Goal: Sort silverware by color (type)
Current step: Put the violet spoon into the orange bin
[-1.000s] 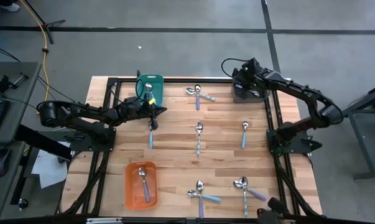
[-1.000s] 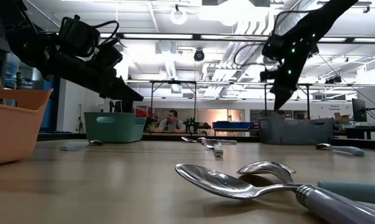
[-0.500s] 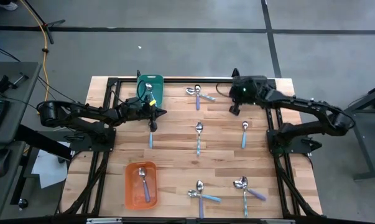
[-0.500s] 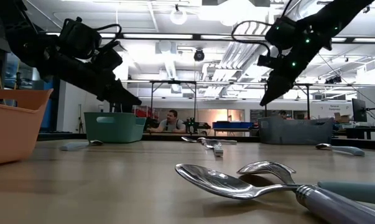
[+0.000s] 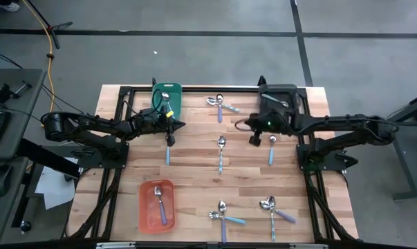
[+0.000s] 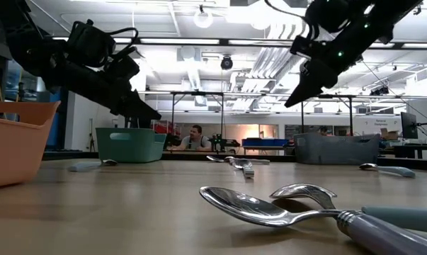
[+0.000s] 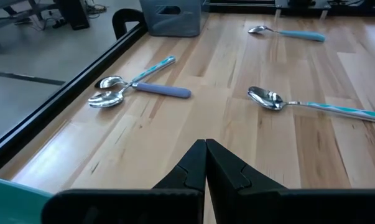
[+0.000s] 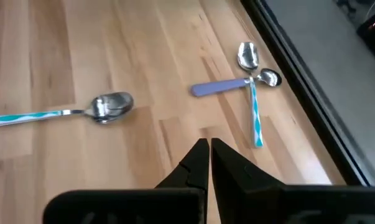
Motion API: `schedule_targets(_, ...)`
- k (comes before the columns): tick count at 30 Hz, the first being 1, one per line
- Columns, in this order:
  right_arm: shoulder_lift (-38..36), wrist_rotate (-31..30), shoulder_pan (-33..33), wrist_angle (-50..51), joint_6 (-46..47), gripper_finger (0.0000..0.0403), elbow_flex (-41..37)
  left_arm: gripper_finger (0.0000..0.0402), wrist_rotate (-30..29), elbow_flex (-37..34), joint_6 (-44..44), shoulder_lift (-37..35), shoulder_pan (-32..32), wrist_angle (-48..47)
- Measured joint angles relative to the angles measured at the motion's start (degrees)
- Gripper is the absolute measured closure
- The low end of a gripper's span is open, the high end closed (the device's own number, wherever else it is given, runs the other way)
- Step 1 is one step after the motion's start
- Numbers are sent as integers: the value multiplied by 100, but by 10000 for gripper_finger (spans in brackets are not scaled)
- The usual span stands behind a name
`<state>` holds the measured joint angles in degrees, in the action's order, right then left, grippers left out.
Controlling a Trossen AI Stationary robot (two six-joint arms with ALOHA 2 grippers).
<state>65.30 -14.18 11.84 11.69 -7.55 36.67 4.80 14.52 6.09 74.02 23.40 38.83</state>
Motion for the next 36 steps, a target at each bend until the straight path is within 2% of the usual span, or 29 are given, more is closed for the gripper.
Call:
schedule_targets(5,0,-164,-635,31,356,402,0,401,-15,0,5,0,-69,6)
schedule_targets(14,0,-198,-1350,137,1139,402,0,401,-14,0,70,2,-210,7)
schedule_targets(21,0,-518,-1753,138,1375,402,0,401,-12,0,115,4,-292,2)
schedule_targets(26,9,-530,-1942,138,1628,402,0,401,-5,0,205,4,-339,2)
schedule_targets(36,549,-524,-2296,31,1906,402,-2,401,-2,0,208,4,-337,-4)
